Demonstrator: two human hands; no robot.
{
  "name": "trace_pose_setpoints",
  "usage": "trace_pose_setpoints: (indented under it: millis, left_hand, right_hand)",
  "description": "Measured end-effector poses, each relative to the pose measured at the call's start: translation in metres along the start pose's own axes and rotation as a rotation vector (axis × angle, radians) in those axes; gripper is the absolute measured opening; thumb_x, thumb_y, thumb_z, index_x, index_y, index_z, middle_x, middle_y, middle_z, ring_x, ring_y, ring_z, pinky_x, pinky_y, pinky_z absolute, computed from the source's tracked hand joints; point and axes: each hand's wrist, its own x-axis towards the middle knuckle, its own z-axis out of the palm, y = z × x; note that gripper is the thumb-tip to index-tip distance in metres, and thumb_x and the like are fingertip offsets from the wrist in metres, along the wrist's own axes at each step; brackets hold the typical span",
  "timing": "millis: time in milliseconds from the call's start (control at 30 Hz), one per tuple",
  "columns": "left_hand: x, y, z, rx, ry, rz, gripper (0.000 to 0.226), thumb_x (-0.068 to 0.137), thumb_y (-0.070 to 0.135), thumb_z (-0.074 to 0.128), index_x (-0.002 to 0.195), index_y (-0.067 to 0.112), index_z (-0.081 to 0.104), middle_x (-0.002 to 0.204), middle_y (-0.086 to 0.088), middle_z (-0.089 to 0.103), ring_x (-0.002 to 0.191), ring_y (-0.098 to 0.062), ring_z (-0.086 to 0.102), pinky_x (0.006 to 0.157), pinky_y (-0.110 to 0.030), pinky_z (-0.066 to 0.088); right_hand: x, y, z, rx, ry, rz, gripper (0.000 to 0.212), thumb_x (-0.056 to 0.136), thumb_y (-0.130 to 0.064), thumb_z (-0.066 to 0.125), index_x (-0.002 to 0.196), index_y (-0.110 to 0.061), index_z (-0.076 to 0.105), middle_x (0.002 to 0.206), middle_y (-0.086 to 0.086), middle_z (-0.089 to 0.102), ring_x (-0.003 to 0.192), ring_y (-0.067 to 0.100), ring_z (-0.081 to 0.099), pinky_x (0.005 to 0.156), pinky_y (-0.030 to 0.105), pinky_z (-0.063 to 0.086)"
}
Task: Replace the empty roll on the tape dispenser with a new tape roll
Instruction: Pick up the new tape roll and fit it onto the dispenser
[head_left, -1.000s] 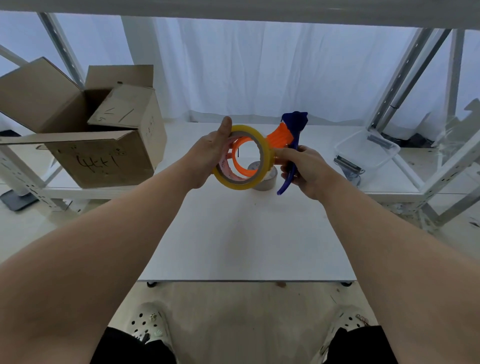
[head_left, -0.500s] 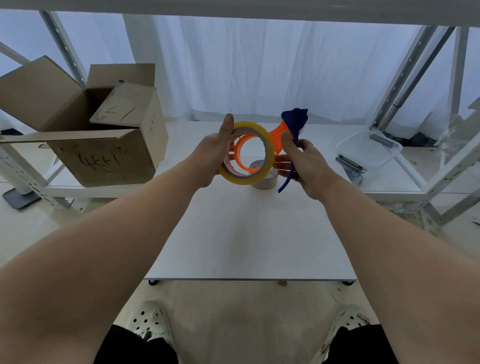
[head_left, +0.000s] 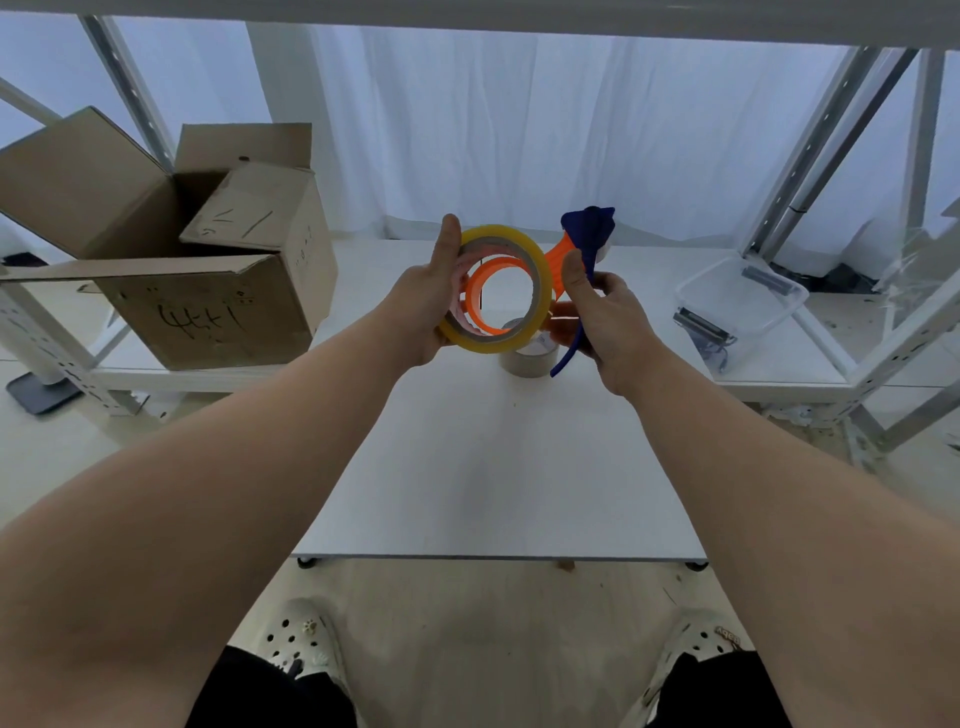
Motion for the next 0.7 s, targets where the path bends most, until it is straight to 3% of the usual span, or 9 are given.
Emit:
trace_pose_setpoints:
  millis: [100,267,333,433,700]
  left_hand:
    - [0.000,0.003,0.002,-0.042,0.044,0.015,0.046,0.089,0.064,0.023,0.084,0.028,0.052,0.088,0.001,0.064,0.084,-0.021,0.063,0.082,-0.035,0.055]
    - [-0.001,0.005,0.007,-0.045,0.107,0.088,0.041,0.092,0.061,0.021,0.079,0.033,0.047,0.081,0.007,0.060,0.074,-0.017,0.060,0.070,-0.027,0.053]
    - [-0.001,0.005,0.009,-0.028,0.124,0.117,0.041,0.092,0.062,0.021,0.086,0.034,0.050,0.087,0.006,0.062,0.079,-0.018,0.062,0.074,-0.029,0.055]
    - [0.002,0.002,0.010,0.001,0.192,0.159,0.054,0.089,0.066,0.024,0.115,0.026,0.051,0.107,-0.001,0.064,0.096,-0.022,0.062,0.089,-0.039,0.053]
    - [0.005,0.001,0.005,0.127,0.223,0.263,0.060,0.091,0.063,0.023,0.121,0.018,0.051,0.109,-0.003,0.064,0.096,-0.020,0.062,0.090,-0.036,0.053]
  right_hand:
    - [0.000,-0.003,0.004,0.020,0.024,-0.010,0.066,0.081,-0.063,0.049,0.132,-0.023,0.038,0.130,0.005,0.058,0.115,0.028,0.058,0.100,0.047,0.047]
    - [-0.001,-0.007,0.009,0.010,0.055,-0.057,0.059,0.087,-0.058,0.046,0.133,-0.021,0.037,0.129,0.004,0.059,0.111,0.025,0.060,0.100,0.045,0.048]
    - [-0.003,-0.010,0.011,0.026,0.062,-0.070,0.056,0.089,-0.056,0.044,0.133,-0.021,0.036,0.124,0.001,0.059,0.107,0.023,0.061,0.098,0.043,0.049]
    - [-0.006,-0.012,0.015,0.045,0.063,-0.071,0.055,0.091,-0.055,0.040,0.134,-0.022,0.036,0.115,-0.003,0.058,0.102,0.020,0.060,0.094,0.040,0.050]
    - [-0.005,-0.010,0.007,0.094,-0.047,-0.062,0.056,0.089,-0.054,0.044,0.134,-0.022,0.035,0.115,-0.002,0.060,0.106,0.024,0.062,0.096,0.044,0.049]
